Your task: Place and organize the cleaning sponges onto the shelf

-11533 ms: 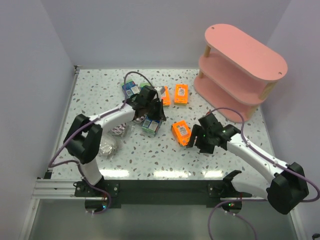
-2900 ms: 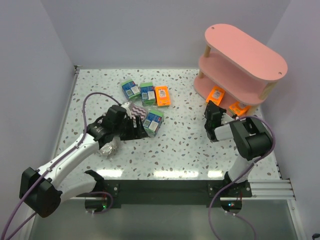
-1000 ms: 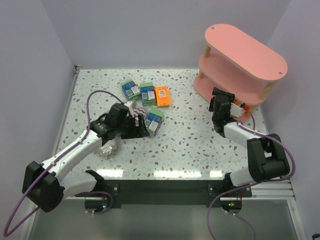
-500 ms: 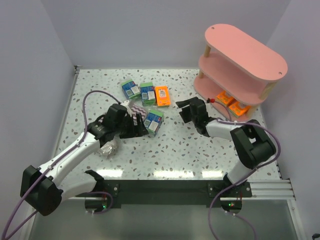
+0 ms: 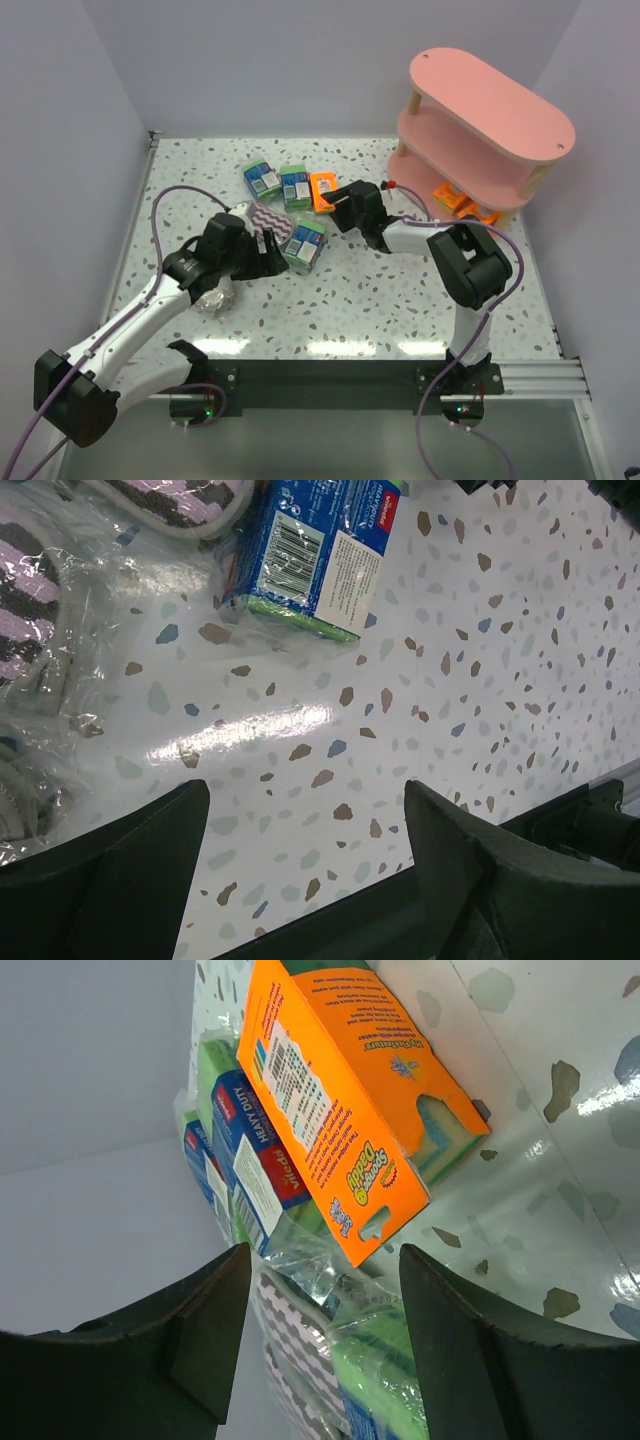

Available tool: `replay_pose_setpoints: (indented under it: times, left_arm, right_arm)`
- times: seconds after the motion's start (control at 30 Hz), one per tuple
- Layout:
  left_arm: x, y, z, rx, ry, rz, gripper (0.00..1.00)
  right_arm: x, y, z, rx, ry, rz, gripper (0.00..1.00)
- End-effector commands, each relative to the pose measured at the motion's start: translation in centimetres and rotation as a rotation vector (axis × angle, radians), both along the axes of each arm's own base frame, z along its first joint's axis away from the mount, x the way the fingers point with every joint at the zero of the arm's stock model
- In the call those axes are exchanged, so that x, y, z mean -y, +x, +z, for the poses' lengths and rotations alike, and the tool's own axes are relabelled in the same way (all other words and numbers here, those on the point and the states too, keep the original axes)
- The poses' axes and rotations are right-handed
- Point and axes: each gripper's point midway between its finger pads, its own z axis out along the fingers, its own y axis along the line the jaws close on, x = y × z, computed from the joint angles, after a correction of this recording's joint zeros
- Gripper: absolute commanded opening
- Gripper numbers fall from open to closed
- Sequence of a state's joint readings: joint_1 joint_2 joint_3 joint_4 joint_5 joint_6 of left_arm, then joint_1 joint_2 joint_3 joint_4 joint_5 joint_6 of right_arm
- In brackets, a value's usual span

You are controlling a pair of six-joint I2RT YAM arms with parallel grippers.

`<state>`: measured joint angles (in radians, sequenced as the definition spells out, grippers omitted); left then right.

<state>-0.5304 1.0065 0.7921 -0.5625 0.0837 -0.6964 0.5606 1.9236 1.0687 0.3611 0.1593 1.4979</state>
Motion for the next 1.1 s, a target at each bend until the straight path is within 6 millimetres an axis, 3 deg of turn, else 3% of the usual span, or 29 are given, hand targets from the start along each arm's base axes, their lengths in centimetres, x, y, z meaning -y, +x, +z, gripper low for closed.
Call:
replay_pose_setpoints:
  times: [0.0,0.17,0.4,0.53,0.6,0.63,0.67,0.83,0.97,1.07]
  left_arm:
    - [-0.9,-0.1,0.4,0.023,0.009,0.034,0.84]
    - [-1.0,-0.1,-0.1,0.013,0.012,0.035,0.85]
    - [-0.8,0.1,0.0,0.009,0.017,0.029,0.84]
    - [-0.8,0.0,-0.1,0.006,0.02,0.022,0.84]
    - [-0.8,0.0,-0.2,0.001,0.023,0.02,0.84]
    - [-0.7,0.1,-0.1,0.004,0.022,0.017,0.84]
    - [-0.7,0.1,-0.2,0.001,0.024,0.017,0.84]
    - [-0.6,0.2,0.0,0.005,0.02,0.008,0.84]
    - [-0.3,0.2,-0.2,0.004,0.014,-0.002,0.84]
    - [0.2,0.4,-0.2,0.0,-0.002,-0.016,0.83]
  right_arm:
    - [-0.9,0.3,1.5,0.008,0.009,0.019,0.64]
    - [-1.1,0.3,-0.4,-0.051,0.012,0.008,0.63]
    - [-1.0,2.1,-1.6,-0.074,-0.011,-0.059,0.55]
    - [-0.5,3.0,-1.6,-0.069,0.009,-0.129,0.18]
    - [0.2,3.2,-1.4,-0.053,0.019,-0.163,0.08]
    - [0.4,3.2,-0.9,-0.044,0.032,-0.175,0.01]
    - [0.8,3.0,-0.9,-0.035,0.047,-0.189,0.0]
    - [4.0,2.5,1.8,0.046,0.133,-0.287,0.0]
    - [6.7,1.5,5.3,0.099,0.162,-0.341,0.0]
    - [9.0,1.1,5.8,0.104,0.152,-0.409,0.0]
